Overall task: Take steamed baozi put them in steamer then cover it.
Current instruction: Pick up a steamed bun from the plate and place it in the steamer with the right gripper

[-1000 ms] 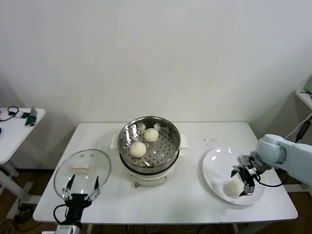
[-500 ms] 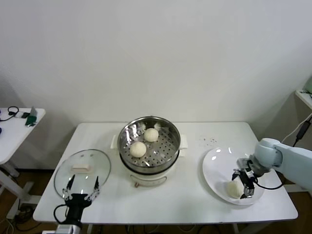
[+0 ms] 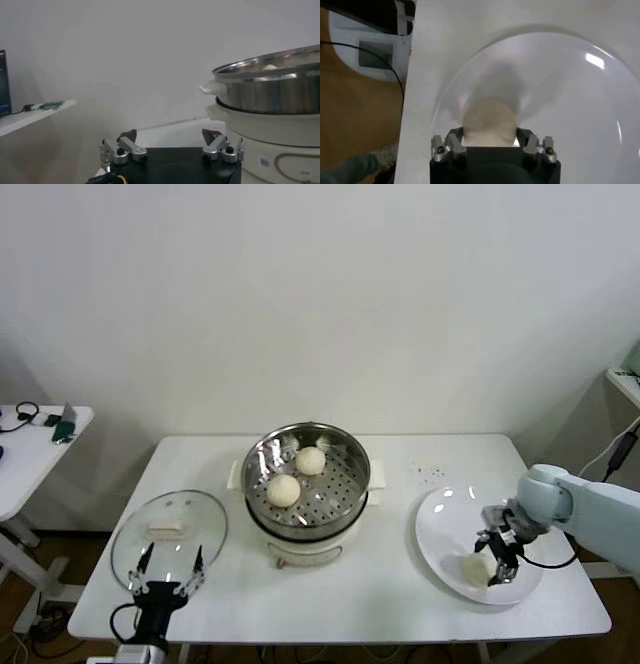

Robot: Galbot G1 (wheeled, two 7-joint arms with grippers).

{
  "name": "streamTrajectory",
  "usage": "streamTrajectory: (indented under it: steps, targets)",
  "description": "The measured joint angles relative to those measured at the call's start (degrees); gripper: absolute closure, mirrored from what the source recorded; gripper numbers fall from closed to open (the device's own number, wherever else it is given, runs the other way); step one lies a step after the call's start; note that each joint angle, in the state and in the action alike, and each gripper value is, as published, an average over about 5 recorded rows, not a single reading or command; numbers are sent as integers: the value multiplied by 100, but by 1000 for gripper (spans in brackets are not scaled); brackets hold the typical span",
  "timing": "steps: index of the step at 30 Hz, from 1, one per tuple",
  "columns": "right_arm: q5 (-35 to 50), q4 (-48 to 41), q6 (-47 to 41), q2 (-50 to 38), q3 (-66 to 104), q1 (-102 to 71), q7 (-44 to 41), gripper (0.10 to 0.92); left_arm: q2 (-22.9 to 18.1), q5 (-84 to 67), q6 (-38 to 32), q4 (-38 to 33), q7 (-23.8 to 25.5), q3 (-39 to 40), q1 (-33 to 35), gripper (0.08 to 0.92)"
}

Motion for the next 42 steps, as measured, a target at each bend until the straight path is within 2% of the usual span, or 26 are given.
streamTrajectory:
  steps: [7, 17, 28, 42]
  targets:
    - [-13, 16, 341, 124, -381, 582, -137, 331, 0, 8, 1, -13, 2, 24, -12, 177]
    - [-99, 204, 1644, 773, -1369, 2432, -635, 336, 13, 4, -3, -47, 13, 21, 31, 177]
    - [88, 256, 2819, 2101, -1705, 3896, -1017, 321, 44, -9, -40, -32, 17, 39, 85, 177]
    - [-359, -648, 3692, 4181, -1158, 3556, -1300, 321, 65, -23, -104, -25, 32, 0, 186, 177]
